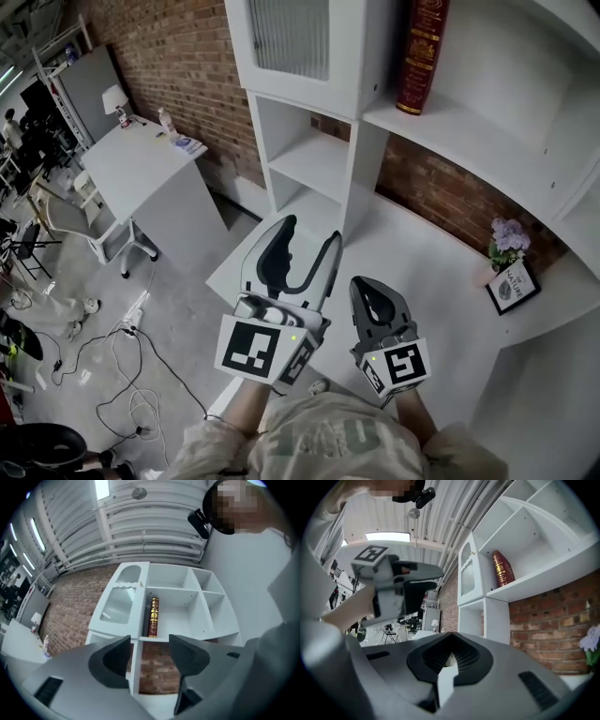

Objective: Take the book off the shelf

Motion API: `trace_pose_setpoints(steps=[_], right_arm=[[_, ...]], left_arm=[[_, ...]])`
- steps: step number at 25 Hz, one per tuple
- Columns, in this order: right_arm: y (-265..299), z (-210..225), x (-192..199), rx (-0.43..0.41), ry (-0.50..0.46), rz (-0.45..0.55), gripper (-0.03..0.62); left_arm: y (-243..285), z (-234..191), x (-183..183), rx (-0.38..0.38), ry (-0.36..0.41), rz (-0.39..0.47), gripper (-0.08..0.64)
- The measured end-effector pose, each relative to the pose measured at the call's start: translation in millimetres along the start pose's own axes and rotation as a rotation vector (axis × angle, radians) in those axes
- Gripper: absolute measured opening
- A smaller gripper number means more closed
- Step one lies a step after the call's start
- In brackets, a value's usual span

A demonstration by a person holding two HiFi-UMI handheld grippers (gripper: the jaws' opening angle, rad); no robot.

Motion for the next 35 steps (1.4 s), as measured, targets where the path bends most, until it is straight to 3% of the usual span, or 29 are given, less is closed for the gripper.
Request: trace_pose_setpoints(steps=[4,7,10,13,22,28,30,35], right_arm=[[-11,14,-7,0.069,-0.031,0.002,0.012],[-28,26,-11,0.143,-0.052,0.000,0.012],[-50,38,-18,0.227,-0.069,0.008,0.012],[-73,51,-27,0.317,-0.090,0.016,0.012],[-137,84,-25,0.542,-0.064,-0.015,0.012],[-148,91,-21,0.588,-0.052,-0.036,0.012],[-149,94,-19,0.587,-0.071,-0.052,0.012],[-145,94,-17,0.566,-0.133,-0.084,0.012]], left_arm=[[75,23,-42,0.142,0.072,0.063,0.359],[143,37,-70,0.218,0.068,0.101,0.370],[211,45,-87,0.237,0.064,0.115,0.370],[269,48,-80,0.232,0.046,0.047,0.368],[383,34,-36,0.096,0.148,-0.149,0.368],[414,32,-8,0.069,0.161,-0.214,0.364],[416,32,-5,0.074,0.143,-0.225,0.297],[416,29,-5,0.053,0.113,-0.225,0.253]])
Point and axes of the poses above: the fingertips, and each gripper's own axes: y forward along the fingers, z to its right, x out of its underside, the point moved 4 cm from there along -y, backward along the fingers, and after that the axes turned 6 degrees about z, right-handed, at the moved point
